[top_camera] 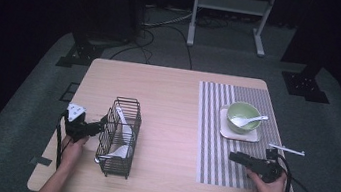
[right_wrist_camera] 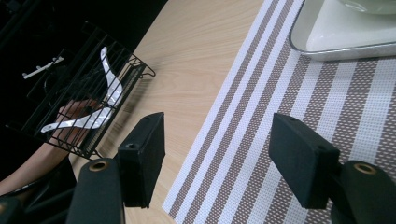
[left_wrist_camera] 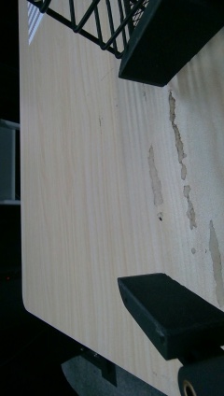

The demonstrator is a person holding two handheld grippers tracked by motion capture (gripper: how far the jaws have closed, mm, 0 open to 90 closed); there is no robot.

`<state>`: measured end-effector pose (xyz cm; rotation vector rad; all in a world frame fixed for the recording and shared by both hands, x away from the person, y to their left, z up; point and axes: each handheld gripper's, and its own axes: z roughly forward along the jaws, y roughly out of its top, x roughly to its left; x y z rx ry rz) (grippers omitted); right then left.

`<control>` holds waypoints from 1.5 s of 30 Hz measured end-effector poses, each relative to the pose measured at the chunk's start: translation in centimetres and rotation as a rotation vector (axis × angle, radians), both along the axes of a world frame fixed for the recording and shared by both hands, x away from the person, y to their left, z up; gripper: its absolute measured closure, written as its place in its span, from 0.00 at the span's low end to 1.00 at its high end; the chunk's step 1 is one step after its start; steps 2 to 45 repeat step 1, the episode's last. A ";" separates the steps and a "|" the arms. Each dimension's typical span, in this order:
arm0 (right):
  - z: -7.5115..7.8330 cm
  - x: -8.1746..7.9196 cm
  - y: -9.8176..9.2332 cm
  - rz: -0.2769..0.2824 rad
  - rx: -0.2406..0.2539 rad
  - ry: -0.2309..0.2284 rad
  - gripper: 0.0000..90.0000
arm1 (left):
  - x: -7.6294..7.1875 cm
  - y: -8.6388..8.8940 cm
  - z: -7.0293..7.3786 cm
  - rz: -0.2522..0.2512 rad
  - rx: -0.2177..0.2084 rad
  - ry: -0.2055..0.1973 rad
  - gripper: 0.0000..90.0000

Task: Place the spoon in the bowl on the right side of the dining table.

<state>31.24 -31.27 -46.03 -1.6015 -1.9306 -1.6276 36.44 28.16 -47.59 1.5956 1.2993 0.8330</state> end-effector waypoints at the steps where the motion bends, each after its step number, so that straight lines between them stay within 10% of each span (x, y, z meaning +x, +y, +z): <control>1: -0.1 -0.1 0.0 0.000 0.005 -0.004 0.39 | 0.0 0.0 0.0 -0.001 0.001 0.000 0.02; 45: -0.1 -0.1 0.0 0.000 0.005 -0.004 0.39 | 0.0 0.0 0.0 -0.001 0.001 0.000 0.02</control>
